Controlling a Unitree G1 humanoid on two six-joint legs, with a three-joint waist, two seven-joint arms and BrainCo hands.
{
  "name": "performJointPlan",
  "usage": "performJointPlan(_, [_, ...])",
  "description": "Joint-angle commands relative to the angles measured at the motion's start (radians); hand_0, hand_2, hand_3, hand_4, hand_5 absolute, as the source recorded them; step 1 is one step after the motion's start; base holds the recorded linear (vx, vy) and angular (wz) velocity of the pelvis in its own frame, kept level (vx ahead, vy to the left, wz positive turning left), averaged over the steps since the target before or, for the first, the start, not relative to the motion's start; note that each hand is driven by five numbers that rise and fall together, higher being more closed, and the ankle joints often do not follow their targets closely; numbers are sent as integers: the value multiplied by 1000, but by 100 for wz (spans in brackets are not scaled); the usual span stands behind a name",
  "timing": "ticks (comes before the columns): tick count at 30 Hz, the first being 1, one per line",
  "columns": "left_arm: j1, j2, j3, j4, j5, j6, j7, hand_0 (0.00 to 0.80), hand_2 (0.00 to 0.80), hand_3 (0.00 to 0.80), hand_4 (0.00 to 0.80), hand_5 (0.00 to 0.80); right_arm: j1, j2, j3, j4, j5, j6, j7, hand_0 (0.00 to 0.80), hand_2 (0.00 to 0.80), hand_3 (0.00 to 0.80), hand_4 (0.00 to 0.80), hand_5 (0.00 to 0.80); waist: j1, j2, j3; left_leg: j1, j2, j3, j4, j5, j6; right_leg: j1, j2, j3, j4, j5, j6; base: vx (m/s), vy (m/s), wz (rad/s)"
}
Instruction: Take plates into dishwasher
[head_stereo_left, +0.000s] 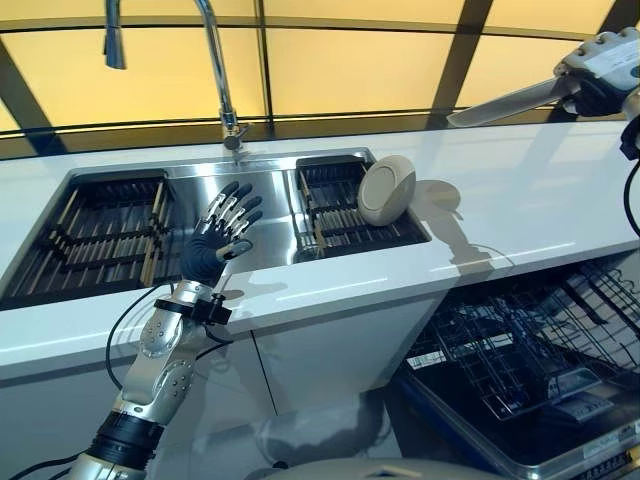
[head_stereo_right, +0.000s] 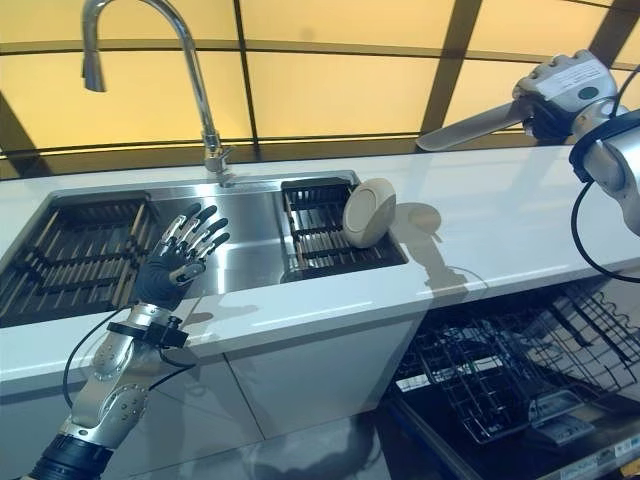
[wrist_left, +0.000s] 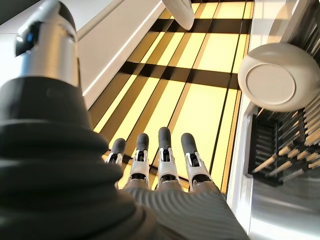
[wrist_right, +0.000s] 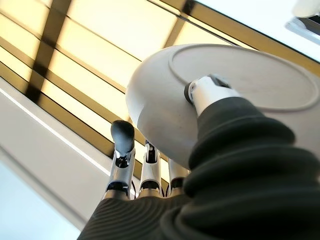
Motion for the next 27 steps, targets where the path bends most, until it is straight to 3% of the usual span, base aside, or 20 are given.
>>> performJointPlan(1, [-39, 2, 19, 8, 0, -30, 7, 0, 0, 0, 0, 0, -10, -111, -106, -3, 70, 67, 14, 800, 800, 800, 800, 800, -4, -24, -33, 60, -54, 21, 5, -129, 77, 11, 56, -24, 9, -10, 6, 13, 10, -23])
performJointPlan(11, [-43, -14, 39, -1, 31, -7, 24, 0, 0, 0, 0, 0, 475, -133, -525, -75, 90, 99, 71, 800, 800, 800, 800, 800, -61, -34, -24, 55, -43, 71, 5, -132, 81, -14, 68, 25, 9, 5, 12, -2, -9, -19])
performJointPlan(27, [-11, -29, 128, -44, 69, 18, 92, 0, 0, 0, 0, 0, 1015, -90, -981, -155, 43, 156, 162, 800, 800, 800, 800, 800, -120, -56, -17, 47, -28, 129, 5, -131, 81, -47, 92, 100, 9, 24, 11, 6, -13, -12])
